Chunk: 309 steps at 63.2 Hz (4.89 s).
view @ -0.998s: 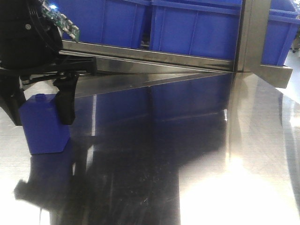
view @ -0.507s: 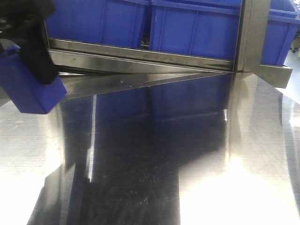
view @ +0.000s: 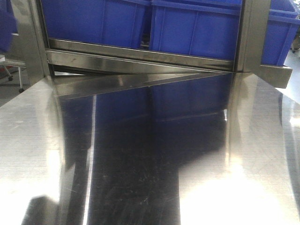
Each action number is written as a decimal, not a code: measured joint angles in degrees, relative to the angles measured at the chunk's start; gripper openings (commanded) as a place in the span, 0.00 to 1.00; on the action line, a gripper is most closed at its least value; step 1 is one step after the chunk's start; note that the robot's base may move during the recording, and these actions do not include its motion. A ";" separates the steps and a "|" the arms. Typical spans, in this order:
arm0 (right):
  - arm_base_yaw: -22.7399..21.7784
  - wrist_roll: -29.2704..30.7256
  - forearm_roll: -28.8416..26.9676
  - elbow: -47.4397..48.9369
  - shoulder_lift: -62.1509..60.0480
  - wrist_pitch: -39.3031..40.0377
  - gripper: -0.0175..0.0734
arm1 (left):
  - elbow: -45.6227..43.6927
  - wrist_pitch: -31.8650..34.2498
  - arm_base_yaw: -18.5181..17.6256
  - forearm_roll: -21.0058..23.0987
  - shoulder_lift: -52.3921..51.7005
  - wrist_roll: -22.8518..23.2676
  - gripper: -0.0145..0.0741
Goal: Pick and sort blue part to right shelf
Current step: 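Lift the blue part with the left gripper off the table, then drive the base away from the table holding both parts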
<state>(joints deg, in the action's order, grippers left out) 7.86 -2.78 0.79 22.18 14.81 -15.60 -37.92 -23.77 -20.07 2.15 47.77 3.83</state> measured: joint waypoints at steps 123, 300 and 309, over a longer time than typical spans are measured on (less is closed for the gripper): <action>0.00 0.00 0.00 0.00 0.00 0.00 0.70 | 8.81 2.67 13.59 -7.80 -31.37 -0.12 0.52; 0.00 0.00 0.00 -0.09 0.00 -0.14 0.70 | 8.90 2.64 13.59 -7.89 -31.61 -0.23 0.52; 0.00 0.00 0.00 -0.09 0.00 -0.36 0.70 | 8.90 2.64 13.59 -7.89 -31.61 -0.23 0.52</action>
<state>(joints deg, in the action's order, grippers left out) 7.86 -2.78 0.79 22.09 14.81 -15.96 -29.02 -21.14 -6.48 -5.74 16.16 3.61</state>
